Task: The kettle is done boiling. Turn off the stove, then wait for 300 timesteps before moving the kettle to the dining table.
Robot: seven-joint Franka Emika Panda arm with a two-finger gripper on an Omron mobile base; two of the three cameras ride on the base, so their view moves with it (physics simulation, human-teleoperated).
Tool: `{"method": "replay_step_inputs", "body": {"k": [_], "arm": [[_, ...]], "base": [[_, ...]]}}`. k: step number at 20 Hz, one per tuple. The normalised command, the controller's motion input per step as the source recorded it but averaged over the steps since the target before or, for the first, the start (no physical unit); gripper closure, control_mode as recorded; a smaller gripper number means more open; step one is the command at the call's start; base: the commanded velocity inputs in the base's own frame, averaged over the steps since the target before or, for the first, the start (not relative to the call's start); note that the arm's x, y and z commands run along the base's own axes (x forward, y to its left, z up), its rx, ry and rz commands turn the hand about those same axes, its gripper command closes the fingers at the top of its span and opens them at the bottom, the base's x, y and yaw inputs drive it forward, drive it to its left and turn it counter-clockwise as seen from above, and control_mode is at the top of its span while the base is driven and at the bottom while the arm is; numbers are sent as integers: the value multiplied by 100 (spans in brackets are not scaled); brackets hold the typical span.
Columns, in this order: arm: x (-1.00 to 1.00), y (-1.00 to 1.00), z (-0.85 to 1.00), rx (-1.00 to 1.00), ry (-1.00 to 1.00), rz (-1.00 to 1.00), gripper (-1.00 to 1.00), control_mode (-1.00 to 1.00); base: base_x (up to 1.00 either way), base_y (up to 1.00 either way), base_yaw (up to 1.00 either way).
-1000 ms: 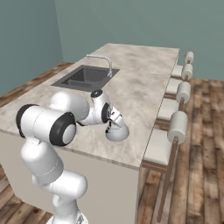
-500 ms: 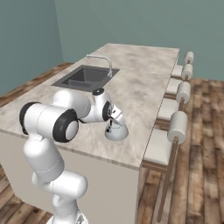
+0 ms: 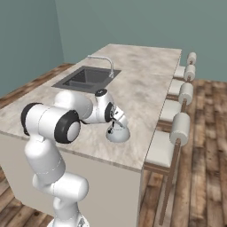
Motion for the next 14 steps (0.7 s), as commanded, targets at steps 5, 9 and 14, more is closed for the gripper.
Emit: {"method": "replay_step_inputs", "body": {"k": [5, 9, 14], "arm": [[-2, 0, 0, 0, 0, 0, -100, -100], [-4, 0, 18, 0, 0, 0, -100, -100], [-12, 0, 22, 0, 0, 0, -100, -100]], "base": [[0, 0, 0], [0, 0, 0], [0, 0, 0]]}}
